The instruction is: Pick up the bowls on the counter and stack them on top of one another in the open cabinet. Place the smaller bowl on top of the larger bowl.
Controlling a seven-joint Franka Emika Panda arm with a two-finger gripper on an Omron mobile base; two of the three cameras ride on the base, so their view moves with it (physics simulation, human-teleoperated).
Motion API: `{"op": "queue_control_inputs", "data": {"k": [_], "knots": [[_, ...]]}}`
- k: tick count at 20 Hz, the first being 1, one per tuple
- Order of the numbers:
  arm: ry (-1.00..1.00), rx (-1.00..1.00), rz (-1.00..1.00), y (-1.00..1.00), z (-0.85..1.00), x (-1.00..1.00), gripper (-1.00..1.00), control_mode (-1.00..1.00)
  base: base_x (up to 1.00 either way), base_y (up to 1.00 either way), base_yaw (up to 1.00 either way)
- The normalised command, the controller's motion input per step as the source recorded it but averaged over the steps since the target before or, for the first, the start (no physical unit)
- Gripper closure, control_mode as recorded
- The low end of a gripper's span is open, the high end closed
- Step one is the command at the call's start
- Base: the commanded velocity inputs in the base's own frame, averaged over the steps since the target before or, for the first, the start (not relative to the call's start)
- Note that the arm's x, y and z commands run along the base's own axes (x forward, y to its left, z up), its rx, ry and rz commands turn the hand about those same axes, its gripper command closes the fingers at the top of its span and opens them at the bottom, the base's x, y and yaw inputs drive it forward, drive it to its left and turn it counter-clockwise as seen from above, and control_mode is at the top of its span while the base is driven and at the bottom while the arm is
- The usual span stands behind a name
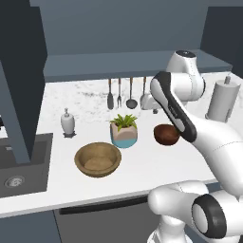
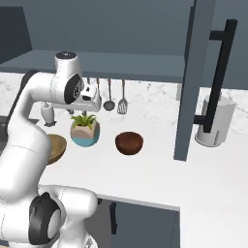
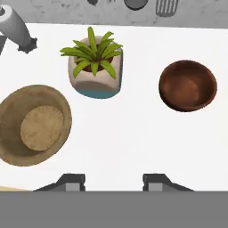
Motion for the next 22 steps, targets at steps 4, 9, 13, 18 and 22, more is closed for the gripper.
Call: {"op": "queue_control_inputs", "data": {"k": [4, 9, 13, 18, 22], "knots": [[0.01, 0.05, -0.14, -0.52, -0.19, -0.11, -1.0, -1.0, 0.0, 0.0, 0.0], [0.09, 0.22, -0.5, -1.0, -0.49, 0.0, -1.0, -1.0, 0.0, 0.0, 0.0], [0.11, 0.25, -0.53, -1.0, -0.54, 0.15, -1.0, -1.0, 0.0, 0.0, 0.0], [0.26, 0.2, -0.48, -0.98, -0.54, 0.59, -1.0, -1.0, 0.0, 0.0, 0.0], [0.14, 0.12, -0.26, -0.54, -0.5, 0.65, -1.0, -1.0, 0.0, 0.0, 0.0]]}}
